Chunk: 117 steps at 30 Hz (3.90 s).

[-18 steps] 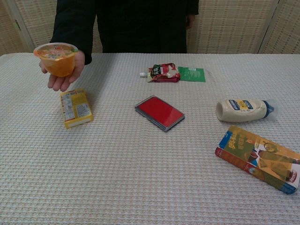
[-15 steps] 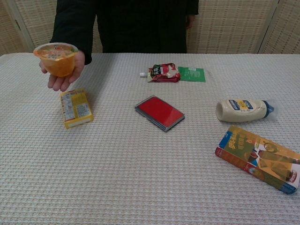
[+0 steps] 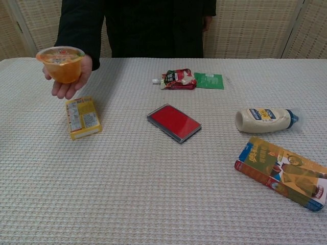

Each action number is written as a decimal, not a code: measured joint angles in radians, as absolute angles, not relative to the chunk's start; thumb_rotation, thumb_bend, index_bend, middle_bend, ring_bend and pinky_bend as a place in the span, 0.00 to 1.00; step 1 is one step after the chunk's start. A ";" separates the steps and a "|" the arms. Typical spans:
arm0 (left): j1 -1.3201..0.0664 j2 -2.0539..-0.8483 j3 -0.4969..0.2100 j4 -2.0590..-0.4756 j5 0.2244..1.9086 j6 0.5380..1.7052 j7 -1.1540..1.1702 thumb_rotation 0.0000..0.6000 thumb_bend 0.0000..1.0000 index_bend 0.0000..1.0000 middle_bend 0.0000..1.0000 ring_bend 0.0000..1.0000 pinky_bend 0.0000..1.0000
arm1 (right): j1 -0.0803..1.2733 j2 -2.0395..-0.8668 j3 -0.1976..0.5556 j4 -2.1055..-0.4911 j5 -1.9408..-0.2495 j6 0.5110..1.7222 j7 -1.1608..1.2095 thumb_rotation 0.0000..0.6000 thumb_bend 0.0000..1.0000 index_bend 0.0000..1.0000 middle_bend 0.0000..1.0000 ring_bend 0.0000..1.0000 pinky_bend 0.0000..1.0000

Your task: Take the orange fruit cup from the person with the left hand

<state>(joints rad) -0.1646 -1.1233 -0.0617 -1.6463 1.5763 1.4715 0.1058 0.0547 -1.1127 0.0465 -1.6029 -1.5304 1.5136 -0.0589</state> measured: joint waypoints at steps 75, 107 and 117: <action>-0.819 -1.141 -0.184 -1.590 1.334 0.881 0.214 1.00 0.36 0.59 0.52 0.51 0.74 | 0.073 -1.131 0.040 -1.569 -1.484 1.439 -0.044 1.00 0.26 0.10 0.18 0.11 0.24; -0.558 -1.151 0.008 -1.511 1.535 1.063 -0.061 1.00 0.36 0.57 0.52 0.51 0.74 | 0.091 -1.130 0.039 -1.564 -1.504 1.427 -0.034 1.00 0.26 0.10 0.20 0.11 0.24; -0.558 -1.298 -0.004 -1.343 1.489 1.028 -0.074 1.00 0.36 0.48 0.50 0.51 0.74 | 0.087 -1.129 0.041 -1.569 -1.501 1.434 -0.036 1.00 0.26 0.10 0.21 0.11 0.24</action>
<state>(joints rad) -0.5577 -1.2977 -0.0036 -1.3430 1.4889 1.0276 -0.0735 0.0866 -1.1288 0.0406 -1.5691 -1.5009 1.4344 -0.0361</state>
